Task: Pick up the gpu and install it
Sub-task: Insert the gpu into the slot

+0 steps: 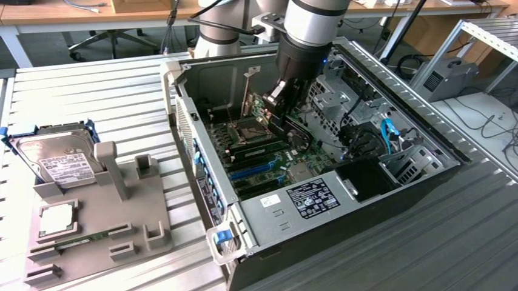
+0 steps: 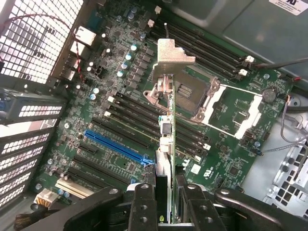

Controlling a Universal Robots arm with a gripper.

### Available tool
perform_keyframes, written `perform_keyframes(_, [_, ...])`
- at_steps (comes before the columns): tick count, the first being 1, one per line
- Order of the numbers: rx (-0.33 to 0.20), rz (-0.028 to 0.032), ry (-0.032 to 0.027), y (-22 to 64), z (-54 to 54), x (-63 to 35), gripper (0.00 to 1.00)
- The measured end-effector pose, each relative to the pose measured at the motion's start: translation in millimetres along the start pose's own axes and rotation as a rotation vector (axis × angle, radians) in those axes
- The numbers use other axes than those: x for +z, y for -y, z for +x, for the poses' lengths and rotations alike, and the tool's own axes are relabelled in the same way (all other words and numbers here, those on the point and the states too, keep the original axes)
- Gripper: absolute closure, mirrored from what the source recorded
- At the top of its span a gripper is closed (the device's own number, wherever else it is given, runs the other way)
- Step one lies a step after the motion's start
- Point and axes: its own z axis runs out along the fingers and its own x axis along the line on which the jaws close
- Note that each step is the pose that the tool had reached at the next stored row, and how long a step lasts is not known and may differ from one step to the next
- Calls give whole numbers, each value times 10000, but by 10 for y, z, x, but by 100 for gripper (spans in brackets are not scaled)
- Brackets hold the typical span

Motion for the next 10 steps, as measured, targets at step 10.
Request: perform_keyframes(10, [-281, -8, -5, -1, -1, 0, 74])
